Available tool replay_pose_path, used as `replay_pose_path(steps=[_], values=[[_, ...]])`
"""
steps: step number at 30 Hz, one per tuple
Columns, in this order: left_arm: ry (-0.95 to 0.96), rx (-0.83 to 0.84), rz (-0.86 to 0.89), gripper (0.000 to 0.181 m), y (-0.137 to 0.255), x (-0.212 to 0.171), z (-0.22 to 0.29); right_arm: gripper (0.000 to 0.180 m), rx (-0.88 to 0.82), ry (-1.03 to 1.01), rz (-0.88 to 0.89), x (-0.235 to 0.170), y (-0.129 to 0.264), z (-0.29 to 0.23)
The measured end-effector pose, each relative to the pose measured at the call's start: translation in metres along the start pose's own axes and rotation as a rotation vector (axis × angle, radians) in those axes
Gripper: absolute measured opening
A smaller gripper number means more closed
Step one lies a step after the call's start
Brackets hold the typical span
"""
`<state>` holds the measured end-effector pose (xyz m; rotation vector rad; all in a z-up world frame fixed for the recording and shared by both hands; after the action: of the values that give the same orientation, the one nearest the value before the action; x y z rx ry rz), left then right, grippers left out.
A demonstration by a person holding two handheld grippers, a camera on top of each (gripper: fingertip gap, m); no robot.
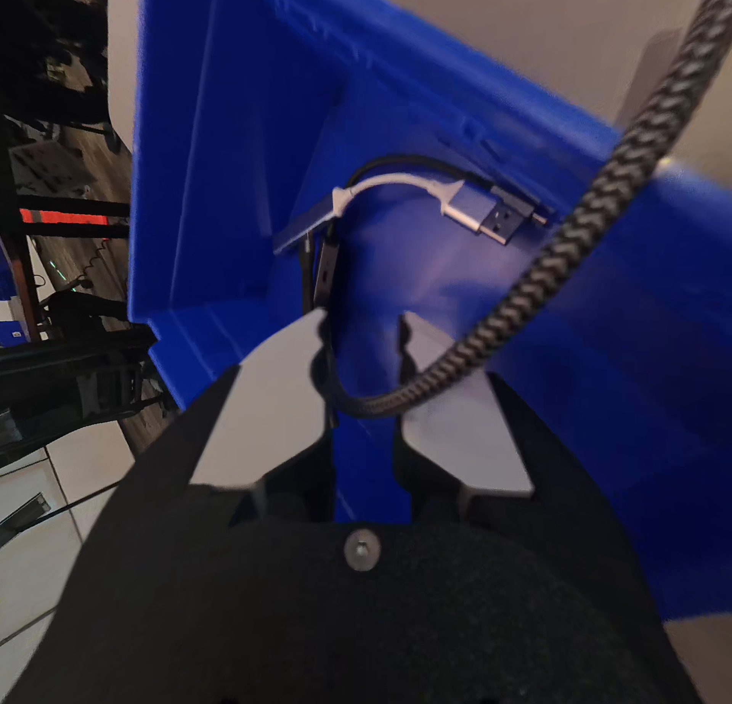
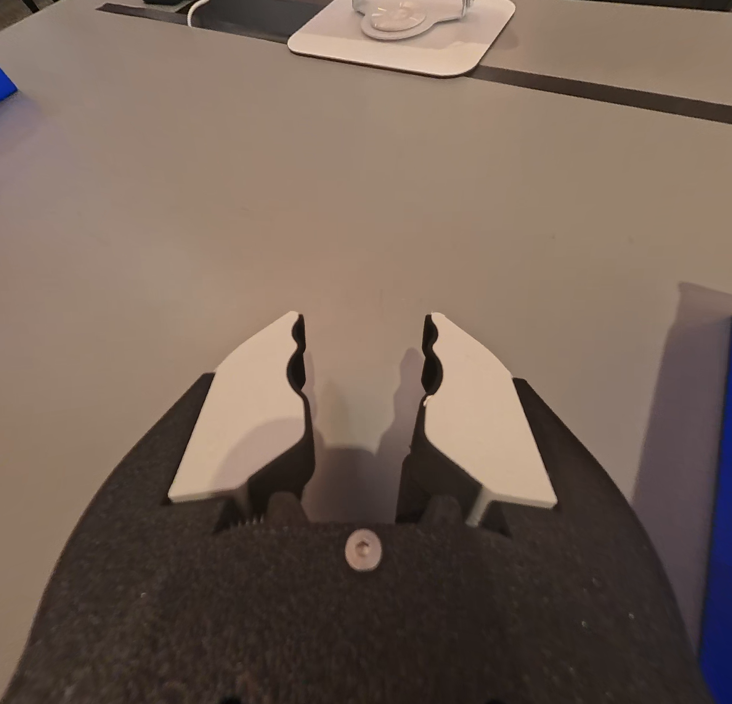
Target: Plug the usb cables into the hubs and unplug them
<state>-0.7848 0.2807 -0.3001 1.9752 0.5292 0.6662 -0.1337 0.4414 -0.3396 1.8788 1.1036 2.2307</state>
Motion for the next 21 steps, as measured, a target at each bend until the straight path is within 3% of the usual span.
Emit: replay_pose_path(steps=[1,3,10,16,21], values=[[0.006,0.017,0.005,0.009,0.0,0.002,-0.002,0.055,0.002,-0.006,0.002,0.0,0.0,0.001],[0.041,0.065,0.0,0.002,0.004,0.004,-0.008,0.054,0.01,-0.014,0.007,0.001,0.001,0.001],[0.356,0.094,0.217,0.0,0.066,0.0,-0.042,0.053,0.036,-0.017,0.005,0.002,0.002,-0.001],[0.371,0.135,0.289,0.0,0.128,0.015,-0.055,0.053,0.06,-0.021,0.017,0.004,0.006,-0.004],[0.404,0.051,0.368,0.0,0.146,0.035,-0.058,0.053,0.061,-0.024,0.031,0.006,0.009,-0.003]])
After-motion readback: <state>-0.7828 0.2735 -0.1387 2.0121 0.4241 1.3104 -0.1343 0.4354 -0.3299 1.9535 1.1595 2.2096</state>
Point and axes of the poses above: each gripper's, where its closed fingertips meet, y back along the fingers, x out of its top, z = x × y across the jaws, the point moved 8 cm from there along y, back along the fingers, and after that the axes turned 15 degrees about -x, right-handed, at the moved point
